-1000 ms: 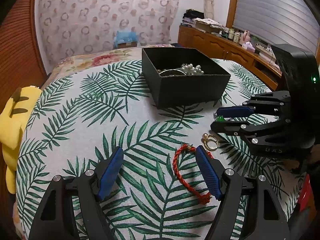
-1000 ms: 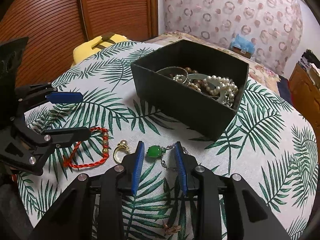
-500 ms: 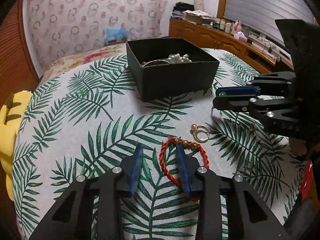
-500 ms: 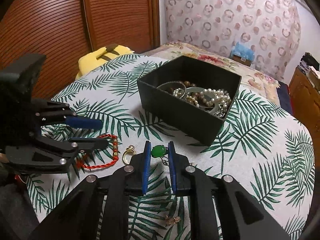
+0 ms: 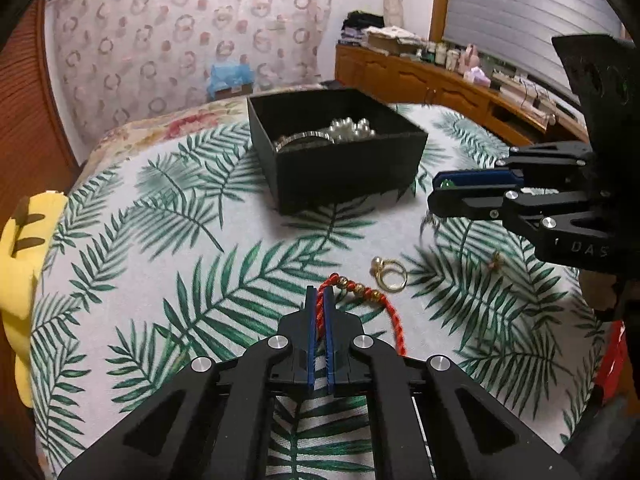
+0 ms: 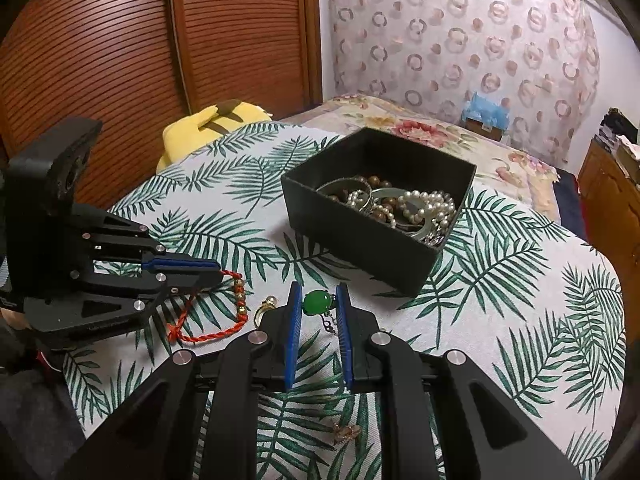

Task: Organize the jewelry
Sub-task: 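Close the left tool on the red cord bracelet, then carry the jade pendant and red bracelet into the black box and open both tools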

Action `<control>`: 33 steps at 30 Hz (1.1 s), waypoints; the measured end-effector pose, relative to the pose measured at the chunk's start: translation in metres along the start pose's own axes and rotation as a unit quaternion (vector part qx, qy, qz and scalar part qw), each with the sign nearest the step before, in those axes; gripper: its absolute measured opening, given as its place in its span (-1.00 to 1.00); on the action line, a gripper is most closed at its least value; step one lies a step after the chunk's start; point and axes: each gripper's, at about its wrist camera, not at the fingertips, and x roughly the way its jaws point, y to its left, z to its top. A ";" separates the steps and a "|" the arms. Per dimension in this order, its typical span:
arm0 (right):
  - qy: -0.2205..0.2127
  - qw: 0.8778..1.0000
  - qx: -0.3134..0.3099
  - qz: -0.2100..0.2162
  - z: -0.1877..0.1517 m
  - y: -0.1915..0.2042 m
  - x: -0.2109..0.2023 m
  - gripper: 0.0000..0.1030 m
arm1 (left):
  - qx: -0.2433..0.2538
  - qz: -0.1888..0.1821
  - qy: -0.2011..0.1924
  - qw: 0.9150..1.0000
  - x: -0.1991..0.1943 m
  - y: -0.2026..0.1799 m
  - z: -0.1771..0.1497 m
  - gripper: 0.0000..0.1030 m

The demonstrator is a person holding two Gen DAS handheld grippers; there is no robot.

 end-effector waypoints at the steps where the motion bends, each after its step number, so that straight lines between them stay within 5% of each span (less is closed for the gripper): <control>1: -0.003 1.000 0.000 0.000 0.001 -0.001 -0.002 -0.64 | -0.001 -0.003 -0.004 1.000 -0.003 0.000 0.002 -0.95; 19: -0.064 0.998 -0.013 -0.011 0.057 -0.019 -0.037 -0.64 | -0.010 -0.026 -0.099 0.995 -0.044 0.004 0.067 -0.95; 33: -0.066 0.998 0.011 0.004 0.075 -0.056 -0.003 -0.64 | -0.013 -0.009 -0.103 0.995 -0.023 0.020 0.116 -0.95</control>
